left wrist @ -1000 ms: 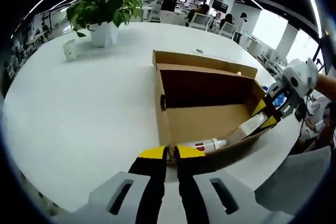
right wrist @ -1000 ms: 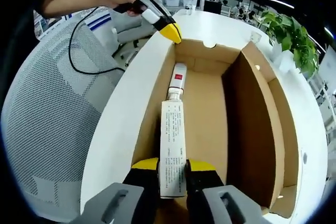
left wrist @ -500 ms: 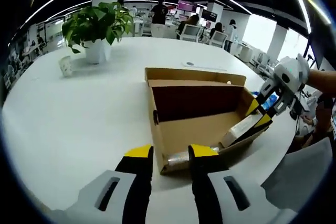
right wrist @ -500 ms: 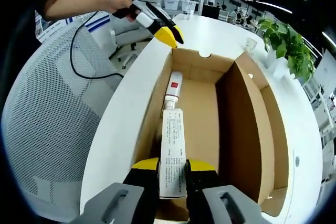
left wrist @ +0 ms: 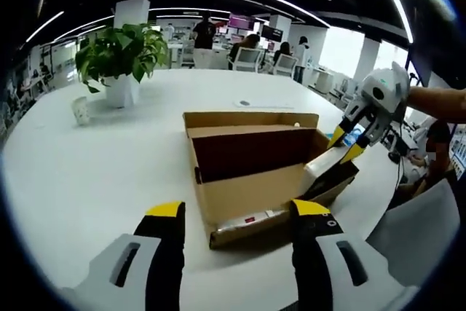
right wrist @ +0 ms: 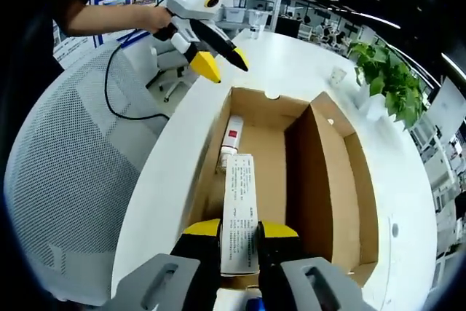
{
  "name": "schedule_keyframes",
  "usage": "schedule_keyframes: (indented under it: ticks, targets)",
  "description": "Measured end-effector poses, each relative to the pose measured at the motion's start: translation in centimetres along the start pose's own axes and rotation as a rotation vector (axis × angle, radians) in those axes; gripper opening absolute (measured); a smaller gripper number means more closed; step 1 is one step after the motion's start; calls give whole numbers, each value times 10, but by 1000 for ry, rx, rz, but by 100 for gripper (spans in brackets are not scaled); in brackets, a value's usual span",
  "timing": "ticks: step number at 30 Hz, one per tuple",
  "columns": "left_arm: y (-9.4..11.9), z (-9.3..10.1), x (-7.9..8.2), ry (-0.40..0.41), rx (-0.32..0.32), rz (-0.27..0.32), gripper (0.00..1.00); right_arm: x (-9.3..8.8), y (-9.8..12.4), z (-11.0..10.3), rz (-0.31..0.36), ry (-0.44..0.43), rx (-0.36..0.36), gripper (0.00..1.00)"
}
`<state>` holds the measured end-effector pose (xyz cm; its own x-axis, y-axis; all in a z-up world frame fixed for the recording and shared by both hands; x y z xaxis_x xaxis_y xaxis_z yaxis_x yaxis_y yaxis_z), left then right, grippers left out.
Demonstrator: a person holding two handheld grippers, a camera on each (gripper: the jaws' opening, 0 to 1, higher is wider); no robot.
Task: Operate the shoe box by opening the lid, removing the specified soft item, and placing it in the target area until the item is outside and the box remains undamaged.
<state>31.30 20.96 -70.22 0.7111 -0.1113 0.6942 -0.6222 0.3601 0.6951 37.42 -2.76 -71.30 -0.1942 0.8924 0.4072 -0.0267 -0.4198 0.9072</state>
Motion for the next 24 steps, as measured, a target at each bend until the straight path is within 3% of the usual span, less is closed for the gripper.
schedule_keyframes:
  ticks: [15, 24]
  targets:
    - [16, 21, 9, -100, -27, 32, 92, 3, 35, 3, 14, 47, -21, 14]
    - [23, 35, 13, -147, -47, 41, 100, -5, 55, 4, 8, 60, -16, 14]
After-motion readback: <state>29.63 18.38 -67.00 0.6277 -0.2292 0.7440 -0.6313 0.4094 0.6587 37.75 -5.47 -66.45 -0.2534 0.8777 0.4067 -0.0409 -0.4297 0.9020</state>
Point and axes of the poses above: the point that each gripper's makers call its tool centre point, and the gripper's own axes: y roughly backward along the fingers, z roughly to its right, x roughly out of its top, the point moved 4 cm from there along y, roughly backward along the fingers, and after that the axes turned 11 degrees about -z, right-handed, at the moved point
